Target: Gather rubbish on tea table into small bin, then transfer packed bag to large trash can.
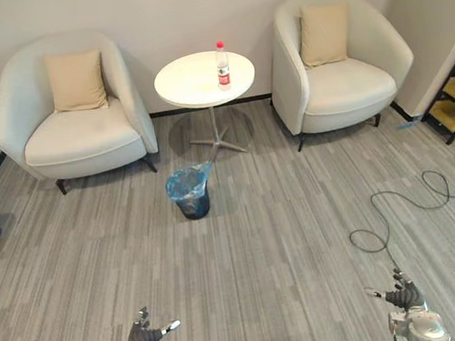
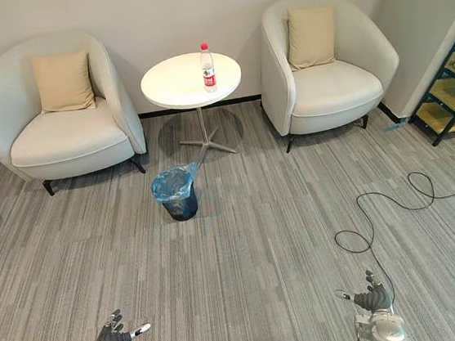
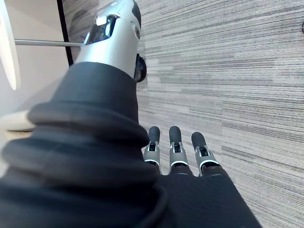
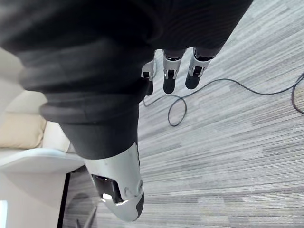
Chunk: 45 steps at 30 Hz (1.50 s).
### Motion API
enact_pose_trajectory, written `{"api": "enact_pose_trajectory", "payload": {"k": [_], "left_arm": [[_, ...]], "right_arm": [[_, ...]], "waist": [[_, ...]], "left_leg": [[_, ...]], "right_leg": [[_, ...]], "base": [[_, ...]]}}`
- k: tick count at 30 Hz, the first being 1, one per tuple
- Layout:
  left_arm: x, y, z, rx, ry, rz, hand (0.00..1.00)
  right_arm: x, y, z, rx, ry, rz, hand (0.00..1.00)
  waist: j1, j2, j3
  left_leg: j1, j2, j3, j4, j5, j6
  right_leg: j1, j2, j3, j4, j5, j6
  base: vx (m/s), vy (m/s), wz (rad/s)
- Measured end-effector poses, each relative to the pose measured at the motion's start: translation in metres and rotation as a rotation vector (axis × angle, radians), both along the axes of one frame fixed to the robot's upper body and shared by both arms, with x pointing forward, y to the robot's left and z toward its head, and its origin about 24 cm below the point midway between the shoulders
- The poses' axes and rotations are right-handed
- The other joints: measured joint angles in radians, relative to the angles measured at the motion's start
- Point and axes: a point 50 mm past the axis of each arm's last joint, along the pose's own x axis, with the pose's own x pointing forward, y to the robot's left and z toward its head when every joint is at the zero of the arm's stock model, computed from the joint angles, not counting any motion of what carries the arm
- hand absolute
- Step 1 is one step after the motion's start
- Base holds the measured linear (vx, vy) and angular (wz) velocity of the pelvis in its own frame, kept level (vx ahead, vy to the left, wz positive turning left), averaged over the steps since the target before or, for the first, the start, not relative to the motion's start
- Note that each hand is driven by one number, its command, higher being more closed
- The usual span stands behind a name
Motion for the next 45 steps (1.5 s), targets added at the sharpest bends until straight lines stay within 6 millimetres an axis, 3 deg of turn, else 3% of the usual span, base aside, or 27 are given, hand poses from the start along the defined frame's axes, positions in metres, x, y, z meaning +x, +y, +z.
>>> {"api": "enact_pose_trajectory", "payload": {"k": [16,21,24,26,27,30,31,34,35,36,37,38,39,40,41,42,43,44,45], "left_arm": [[-0.006,0.000,-0.004,0.005,0.041,-0.004,0.00],[-0.004,-0.004,-0.005,-0.012,0.030,0.010,0.00],[-0.001,-0.008,-0.004,-0.029,0.012,0.018,0.00],[0.001,-0.009,-0.002,-0.034,-0.005,0.022,0.00],[0.001,-0.009,-0.002,-0.034,-0.005,0.022,0.00],[0.004,-0.006,0.001,-0.026,-0.016,0.047,0.00],[0.004,-0.005,0.001,-0.024,-0.018,0.053,0.00],[0.017,-0.001,0.006,-0.008,-0.051,0.048,0.00],[0.026,-0.003,0.009,-0.007,-0.074,0.046,0.00],[0.035,-0.007,0.011,-0.016,-0.097,0.043,0.00],[0.038,-0.008,0.012,-0.018,-0.106,0.037,0.00],[0.044,-0.011,0.013,-0.024,-0.118,0.030,0.00],[0.048,-0.013,0.014,-0.028,-0.129,0.025,0.00],[0.049,-0.014,0.014,-0.030,-0.132,0.025,0.00],[0.049,-0.016,0.013,-0.038,-0.132,0.026,0.00],[0.046,-0.018,0.012,-0.045,-0.126,0.029,0.00],[0.046,-0.018,0.012,-0.045,-0.127,0.029,0.00],[0.046,-0.016,0.013,-0.041,-0.129,0.034,0.00],[0.045,-0.017,0.013,-0.042,-0.132,0.035,0.00]], "right_arm": [[-0.006,-0.003,-0.005,0.006,0.041,-0.012,0.00],[0.003,-0.002,-0.003,0.017,0.019,-0.020,0.00],[0.012,-0.001,-0.001,0.038,-0.008,-0.034,0.00],[0.014,0.001,-0.002,0.049,-0.006,-0.038,0.00],[0.013,0.001,-0.003,0.052,0.000,-0.039,0.00],[0.010,0.007,-0.007,0.089,0.007,-0.055,0.00],[0.009,0.008,-0.008,0.094,0.010,-0.057,0.00],[0.010,0.010,-0.008,0.111,0.002,-0.056,0.00],[0.012,0.009,-0.007,0.106,-0.004,-0.056,0.00],[0.013,0.006,-0.004,0.096,-0.015,-0.053,0.00],[0.014,0.005,-0.002,0.090,-0.023,-0.051,0.00],[0.015,0.002,0.002,0.077,-0.036,-0.049,0.00],[0.023,0.003,0.005,0.076,-0.067,-0.044,0.00],[0.026,0.004,0.006,0.080,-0.076,-0.042,0.00],[0.029,0.007,0.007,0.086,-0.084,-0.030,0.00],[0.032,0.011,0.007,0.087,-0.085,-0.007,0.00],[0.034,0.011,0.007,0.087,-0.086,-0.002,0.00],[0.043,0.017,0.010,0.098,-0.110,0.011,0.00],[0.048,0.019,0.011,0.109,-0.131,0.004,0.00]], "waist": [[0.009,-0.001,-0.001],[0.014,-0.001,0.006],[0.015,0.009,0.020],[0.016,-0.007,0.034],[0.014,-0.017,0.039],[0.008,-0.018,0.085],[0.007,-0.011,0.089],[-0.007,-0.019,0.099],[-0.025,-0.009,0.105],[-0.050,0.005,0.114],[-0.057,0.004,0.114],[-0.063,0.017,0.115],[-0.063,0.033,0.122],[-0.063,0.038,0.125],[-0.069,0.053,0.132],[-0.042,0.062,0.142],[-0.040,0.064,0.144],[-0.016,0.069,0.154],[0.011,0.045,0.167]], "left_leg": [[-0.025,0.001,0.021,-0.015,0.000,0.002],[-0.115,0.017,0.047,0.112,-0.064,0.025],[-0.169,0.036,0.069,0.214,-0.136,0.039],[-0.189,0.028,0.094,0.289,-0.208,0.057],[-0.191,0.021,0.097,0.305,-0.228,0.062],[-0.120,0.009,0.104,0.325,-0.285,0.089],[-0.105,0.009,0.104,0.316,-0.291,0.083],[-0.034,0.016,0.087,0.256,-0.295,0.059],[-0.007,0.035,0.054,0.221,-0.292,0.052],[0.029,0.055,0.012,0.173,-0.282,0.033],[0.044,0.062,-0.002,0.160,-0.275,0.018],[0.055,0.089,-0.030,0.178,-0.274,-0.005],[0.031,0.114,-0.042,0.267,-0.250,-0.043],[0.002,0.127,-0.041,0.349,-0.229,-0.057],[-0.079,0.160,-0.033,0.577,-0.134,-0.031],[-0.206,0.246,-0.004,0.896,0.017,0.018],[-0.227,0.257,0.005,0.957,0.006,0.026],[-0.311,0.288,0.034,1.136,-0.045,0.058],[-0.385,0.274,0.061,1.188,-0.081,0.069]], "right_leg": [[-0.037,0.002,0.007,0.000,0.000,0.000],[-0.093,0.007,0.028,0.031,-0.008,0.002],[-0.182,0.008,0.047,0.189,-0.100,0.007],[-0.283,-0.033,0.043,0.412,-0.224,0.031],[-0.302,-0.047,0.042,0.466,-0.249,0.029],[-0.500,-0.123,-0.046,0.887,-0.282,0.022],[-0.521,-0.125,-0.056,0.889,-0.287,0.028],[-0.593,-0.114,-0.095,0.747,-0.278,0.036],[-0.618,-0.096,-0.097,0.629,-0.229,0.024],[-0.627,-0.073,-0.090,0.522,-0.131,0.020],[-0.624,-0.067,-0.087,0.502,-0.066,-0.001],[-0.627,-0.065,-0.095,0.562,-0.045,-0.094],[-0.624,-0.070,-0.119,0.640,-0.111,-0.105],[-0.608,-0.069,-0.129,0.659,-0.142,-0.106],[-0.530,-0.054,-0.155,0.637,-0.186,-0.114],[-0.386,-0.005,-0.167,0.520,-0.204,-0.137],[-0.362,0.006,-0.164,0.500,-0.203,-0.137],[-0.245,0.033,-0.147,0.415,-0.203,-0.137],[-0.148,0.037,-0.130,0.333,-0.203,-0.137]], "base": [[-0.01,-0.012,-0.02],[-0.01,0.003,-0.13],[-0.03,0.034,-0.24],[0.01,0.081,-0.23],[0.10,0.079,-0.20],[0.23,0.060,-0.15],[0.40,0.050,-0.05],[0.38,-0.027,0.26],[0.68,-0.158,0.99],[0.61,-0.170,1.05],[0.78,-0.246,0.93],[0.66,-0.257,0.63],[0.66,-0.270,0.51],[0.65,-0.294,0.44],[0.81,-0.344,0.37],[0.68,-0.289,0.26],[0.68,-0.250,-0.10],[0.63,-0.176,-0.31],[0.63,-0.176,-0.32]]}}
